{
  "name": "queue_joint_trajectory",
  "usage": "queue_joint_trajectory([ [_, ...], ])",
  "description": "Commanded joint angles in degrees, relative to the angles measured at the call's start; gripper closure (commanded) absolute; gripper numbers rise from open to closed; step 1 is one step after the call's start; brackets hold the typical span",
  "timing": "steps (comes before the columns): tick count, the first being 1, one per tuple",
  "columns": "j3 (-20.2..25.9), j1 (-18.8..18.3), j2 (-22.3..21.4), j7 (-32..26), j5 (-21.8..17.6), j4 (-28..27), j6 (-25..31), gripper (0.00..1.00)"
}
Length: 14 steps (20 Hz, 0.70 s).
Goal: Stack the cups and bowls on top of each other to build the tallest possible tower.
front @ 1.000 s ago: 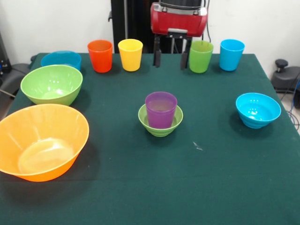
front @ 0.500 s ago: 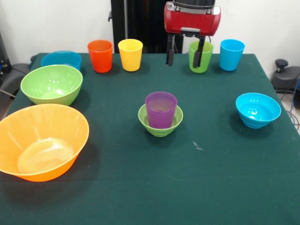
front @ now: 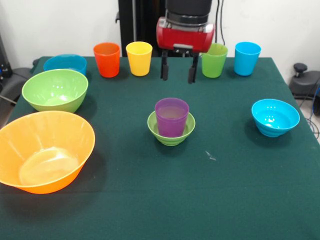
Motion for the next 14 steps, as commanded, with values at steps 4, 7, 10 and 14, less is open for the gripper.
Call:
queue_joint_trajectory([
  [4, 4.0, 0.4, 5.3, 5.7, 0.8, -1.8, -2.0, 0.0],
  [7, 4.5, -0.1, 5.5, 5.3, 0.9, -1.7, -2.4, 0.0],
  [10, 3.0, 1.1, 2.0, 5.7, 1.3, -0.8, 1.3, 0.0],
  [14, 1.5, 3.1, -1.8, 6.1, 1.9, -0.8, 7.0, 0.0],
])
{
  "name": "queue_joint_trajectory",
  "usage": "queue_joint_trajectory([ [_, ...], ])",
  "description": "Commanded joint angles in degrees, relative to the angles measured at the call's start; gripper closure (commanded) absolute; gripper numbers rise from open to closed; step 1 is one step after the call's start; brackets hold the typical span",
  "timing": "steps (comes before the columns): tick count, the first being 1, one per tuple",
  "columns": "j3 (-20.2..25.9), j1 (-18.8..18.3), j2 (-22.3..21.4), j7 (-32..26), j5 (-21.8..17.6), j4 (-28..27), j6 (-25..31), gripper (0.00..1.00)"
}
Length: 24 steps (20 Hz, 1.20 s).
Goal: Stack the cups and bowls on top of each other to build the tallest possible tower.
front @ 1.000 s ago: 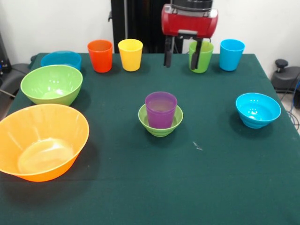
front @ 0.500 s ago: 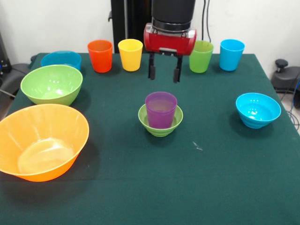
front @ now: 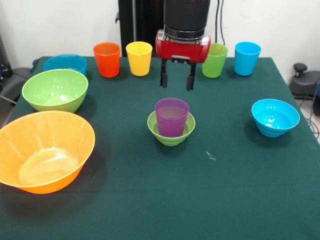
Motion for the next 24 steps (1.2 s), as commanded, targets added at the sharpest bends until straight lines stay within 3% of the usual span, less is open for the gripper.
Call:
queue_joint_trajectory([
  [1, 1.2, 3.4, -5.3, 6.1, 2.0, -0.6, 8.7, 0.0],
  [6, 1.5, 2.6, -10.0, 3.6, 3.1, -1.0, 15.3, 0.0],
  [10, 2.8, 0.5, -9.6, 0.2, 2.6, -4.4, 17.9, 0.0],
  [13, 4.0, -1.0, -6.7, -2.3, 1.1, -7.4, 17.6, 0.0],
  [20, 11.5, -9.9, 3.3, -15.3, -2.4, -17.0, 18.0, 0.0],
  [24, 13.2, -11.2, 7.4, -16.3, -5.0, -21.6, 17.1, 0.0],
])
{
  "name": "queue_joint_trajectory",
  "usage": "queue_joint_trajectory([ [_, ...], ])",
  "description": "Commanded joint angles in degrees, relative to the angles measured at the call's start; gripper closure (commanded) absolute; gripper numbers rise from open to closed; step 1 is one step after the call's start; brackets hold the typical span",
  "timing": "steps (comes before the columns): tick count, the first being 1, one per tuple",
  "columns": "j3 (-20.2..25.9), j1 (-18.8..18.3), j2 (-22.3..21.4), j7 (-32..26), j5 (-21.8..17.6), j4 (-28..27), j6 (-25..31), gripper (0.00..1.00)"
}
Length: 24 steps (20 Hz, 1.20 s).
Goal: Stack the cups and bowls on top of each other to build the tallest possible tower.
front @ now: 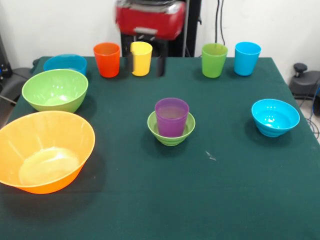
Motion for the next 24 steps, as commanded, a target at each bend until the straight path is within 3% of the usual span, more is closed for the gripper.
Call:
queue_joint_trajectory([
  [1, 9.5, -3.8, 11.7, -16.3, -6.9, -11.1, 4.9, 0.0],
  [6, 10.8, -3.9, 12.5, -17.1, -8.2, -15.5, 10.2, 0.0],
  [8, 11.2, -3.8, 13.0, -16.2, -8.8, -15.5, 9.2, 0.0],
  [12, 10.5, -2.8, 11.6, -12.2, -9.2, -12.8, 7.3, 0.0],
  [18, 8.2, -0.5, 4.2, -8.0, -8.1, -6.6, 12.7, 0.0],
  [24, 9.5, -2.4, 4.6, -10.9, -8.4, -6.2, 13.1, 0.0],
])
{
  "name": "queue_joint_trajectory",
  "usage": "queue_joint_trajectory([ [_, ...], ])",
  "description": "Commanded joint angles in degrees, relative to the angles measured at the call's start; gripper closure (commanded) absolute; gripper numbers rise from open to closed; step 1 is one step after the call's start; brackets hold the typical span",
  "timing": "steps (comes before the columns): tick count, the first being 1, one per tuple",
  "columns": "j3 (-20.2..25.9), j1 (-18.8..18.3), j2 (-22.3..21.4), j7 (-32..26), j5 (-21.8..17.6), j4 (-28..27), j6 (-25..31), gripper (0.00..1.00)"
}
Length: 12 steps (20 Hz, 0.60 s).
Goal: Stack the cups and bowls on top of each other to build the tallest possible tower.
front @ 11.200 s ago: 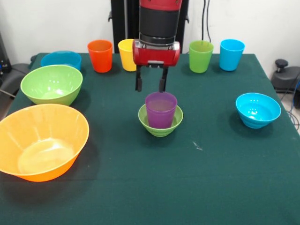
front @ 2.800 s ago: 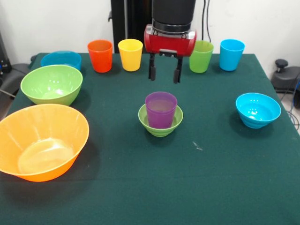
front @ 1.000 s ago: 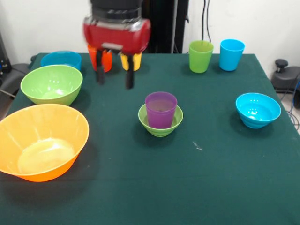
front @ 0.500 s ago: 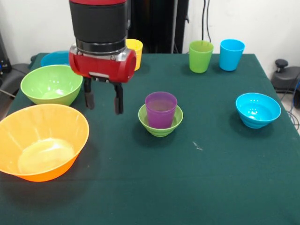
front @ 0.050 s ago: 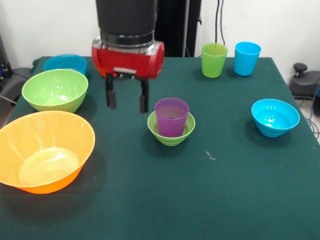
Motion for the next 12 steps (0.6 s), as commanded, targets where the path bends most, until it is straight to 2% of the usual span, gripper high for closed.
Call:
queue_joint_trajectory([
  [1, 4.9, -0.4, -2.3, -11.4, -2.9, 4.8, 8.7, 0.0],
  [5, 5.4, -1.6, -3.9, -13.0, -3.0, 7.1, 10.6, 0.0],
  [7, 5.8, -2.1, -4.3, -13.7, -3.5, 8.7, 9.6, 0.0],
  [12, 7.3, -3.7, -2.1, -14.9, -5.2, 8.4, 7.2, 0.0],
])
